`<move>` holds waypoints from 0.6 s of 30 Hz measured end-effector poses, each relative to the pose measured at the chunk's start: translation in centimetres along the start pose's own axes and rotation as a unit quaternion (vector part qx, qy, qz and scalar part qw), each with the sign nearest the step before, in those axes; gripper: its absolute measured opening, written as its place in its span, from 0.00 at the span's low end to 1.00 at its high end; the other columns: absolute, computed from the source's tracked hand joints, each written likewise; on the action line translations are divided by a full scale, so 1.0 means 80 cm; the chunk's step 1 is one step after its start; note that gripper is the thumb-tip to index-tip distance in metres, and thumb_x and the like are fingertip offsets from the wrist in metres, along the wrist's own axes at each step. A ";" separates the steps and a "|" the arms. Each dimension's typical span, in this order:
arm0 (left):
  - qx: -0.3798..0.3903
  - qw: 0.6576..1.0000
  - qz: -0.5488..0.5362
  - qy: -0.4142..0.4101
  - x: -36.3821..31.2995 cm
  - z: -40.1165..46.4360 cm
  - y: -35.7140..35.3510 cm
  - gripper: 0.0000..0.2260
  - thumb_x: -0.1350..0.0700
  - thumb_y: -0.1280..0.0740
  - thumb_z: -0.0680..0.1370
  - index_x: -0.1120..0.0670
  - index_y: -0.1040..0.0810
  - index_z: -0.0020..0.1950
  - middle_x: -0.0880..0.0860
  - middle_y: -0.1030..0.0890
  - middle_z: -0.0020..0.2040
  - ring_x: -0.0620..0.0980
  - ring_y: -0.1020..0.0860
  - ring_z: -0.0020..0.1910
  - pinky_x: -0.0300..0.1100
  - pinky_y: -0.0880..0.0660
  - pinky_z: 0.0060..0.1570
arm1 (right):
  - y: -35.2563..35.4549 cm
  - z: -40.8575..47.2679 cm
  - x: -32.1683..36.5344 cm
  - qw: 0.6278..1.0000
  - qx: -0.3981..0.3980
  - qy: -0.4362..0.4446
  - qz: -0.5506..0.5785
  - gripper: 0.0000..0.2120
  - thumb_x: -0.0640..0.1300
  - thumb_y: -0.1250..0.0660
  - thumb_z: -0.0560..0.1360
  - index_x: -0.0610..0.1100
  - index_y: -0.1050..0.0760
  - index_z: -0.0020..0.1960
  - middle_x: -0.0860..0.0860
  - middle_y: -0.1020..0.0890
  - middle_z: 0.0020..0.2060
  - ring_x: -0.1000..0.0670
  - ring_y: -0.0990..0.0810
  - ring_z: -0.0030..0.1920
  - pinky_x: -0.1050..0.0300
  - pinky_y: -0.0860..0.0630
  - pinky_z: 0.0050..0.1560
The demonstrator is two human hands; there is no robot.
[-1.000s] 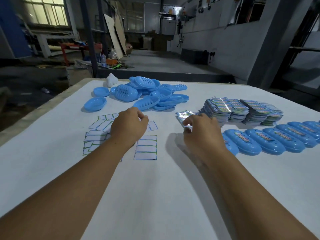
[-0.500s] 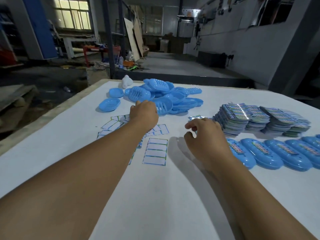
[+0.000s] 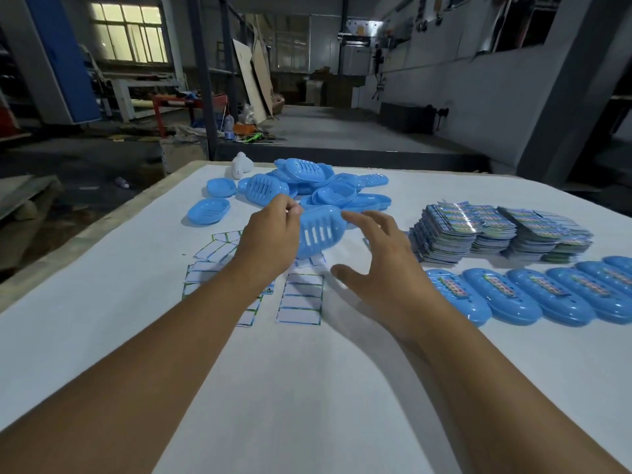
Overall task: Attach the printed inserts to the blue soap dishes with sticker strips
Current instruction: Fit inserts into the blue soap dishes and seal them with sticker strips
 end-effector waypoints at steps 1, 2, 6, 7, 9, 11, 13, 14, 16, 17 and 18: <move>0.022 0.998 -0.056 0.029 0.000 -0.003 -0.001 0.09 0.50 0.44 0.85 0.49 0.26 0.50 0.48 0.21 0.44 0.47 0.22 0.42 0.46 0.26 0.39 | -0.002 0.000 0.003 1.000 0.008 0.013 0.006 0.37 0.50 0.24 0.73 0.63 0.38 0.76 0.58 0.40 0.75 0.52 0.37 0.74 0.54 0.34 0.70; 0.047 0.992 -0.102 0.053 0.000 -0.006 -0.004 0.10 0.50 0.44 0.85 0.49 0.25 0.49 0.48 0.20 0.45 0.45 0.22 0.44 0.44 0.25 0.40 | -0.003 0.000 0.005 1.000 0.015 0.022 0.009 0.38 0.50 0.23 0.72 0.64 0.38 0.76 0.59 0.41 0.76 0.54 0.38 0.75 0.56 0.35 0.69; 0.113 0.965 -0.191 0.138 0.000 -0.017 -0.016 0.13 0.49 0.43 0.84 0.49 0.20 0.47 0.51 0.17 0.46 0.50 0.18 0.46 0.48 0.22 0.47 | -0.004 -0.001 0.012 0.998 0.025 0.055 0.034 0.36 0.50 0.21 0.70 0.58 0.32 0.74 0.59 0.33 0.71 0.58 0.31 0.69 0.56 0.30 0.68; 0.120 0.964 -0.188 0.147 0.002 -0.018 -0.017 0.14 0.49 0.43 0.84 0.49 0.20 0.47 0.52 0.16 0.46 0.50 0.19 0.45 0.47 0.22 0.46 | -0.004 -0.002 0.011 0.997 0.029 0.053 0.037 0.36 0.51 0.20 0.69 0.58 0.31 0.73 0.59 0.31 0.69 0.57 0.30 0.66 0.56 0.29 0.67; 0.127 0.972 -0.154 0.126 0.003 -0.020 -0.014 0.14 0.48 0.42 0.84 0.49 0.19 0.47 0.51 0.17 0.45 0.49 0.19 0.43 0.43 0.24 0.41 | -0.005 -0.002 0.007 0.998 0.041 0.036 0.019 0.36 0.55 0.20 0.68 0.58 0.30 0.72 0.59 0.28 0.65 0.55 0.29 0.65 0.54 0.28 0.66; 0.104 0.990 -0.061 0.074 0.005 -0.021 -0.004 0.14 0.47 0.41 0.83 0.50 0.18 0.47 0.49 0.17 0.43 0.49 0.20 0.42 0.42 0.27 0.39 | -0.007 0.000 -0.001 0.998 0.055 0.006 -0.013 0.35 0.58 0.22 0.67 0.59 0.31 0.71 0.57 0.28 0.65 0.50 0.29 0.65 0.51 0.28 0.65; 0.059 0.994 0.081 0.044 0.009 -0.019 0.012 0.15 0.46 0.41 0.83 0.51 0.19 0.49 0.50 0.18 0.41 0.51 0.22 0.42 0.45 0.26 0.42 | -0.008 0.001 -0.010 0.997 0.065 -0.030 -0.038 0.33 0.59 0.24 0.67 0.59 0.31 0.70 0.56 0.27 0.63 0.48 0.29 0.64 0.50 0.28 0.64; 0.048 0.987 0.147 0.047 0.014 -0.017 0.019 0.15 0.45 0.41 0.83 0.52 0.19 0.50 0.51 0.19 0.42 0.52 0.22 0.43 0.46 0.25 0.43 | -0.007 0.001 -0.015 0.995 0.068 -0.047 -0.049 0.33 0.59 0.25 0.67 0.59 0.30 0.70 0.55 0.27 0.63 0.47 0.29 0.63 0.49 0.28 0.63; 0.069 0.964 0.242 0.086 0.027 -0.012 0.031 0.14 0.43 0.40 0.81 0.51 0.21 0.55 0.51 0.20 0.47 0.53 0.22 0.46 0.48 0.23 0.46 | -0.007 0.002 -0.024 0.992 0.075 -0.073 -0.066 0.32 0.61 0.26 0.67 0.58 0.30 0.68 0.53 0.25 0.61 0.45 0.28 0.62 0.48 0.27 0.63; 0.094 0.951 0.272 0.108 0.033 -0.012 0.034 0.15 0.41 0.39 0.80 0.51 0.22 0.56 0.52 0.20 0.48 0.53 0.22 0.47 0.47 0.23 0.45 | -0.008 0.003 -0.027 0.991 0.082 -0.082 -0.071 0.32 0.62 0.26 0.67 0.58 0.30 0.68 0.52 0.24 0.61 0.45 0.27 0.62 0.47 0.27 0.64; 0.120 0.941 0.293 0.123 0.038 -0.013 0.035 0.17 0.39 0.37 0.79 0.51 0.23 0.57 0.51 0.20 0.49 0.52 0.22 0.48 0.46 0.24 0.44 | -0.009 0.003 -0.029 0.989 0.089 -0.090 -0.075 0.32 0.62 0.26 0.67 0.58 0.30 0.68 0.52 0.24 0.61 0.44 0.27 0.62 0.46 0.27 0.64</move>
Point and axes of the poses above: each hand's wrist, its own z-axis towards the middle knuckle, its own y-axis out of the back of the hand, x = y × z, the point moved 5 cm from there along z, towards the middle knuckle
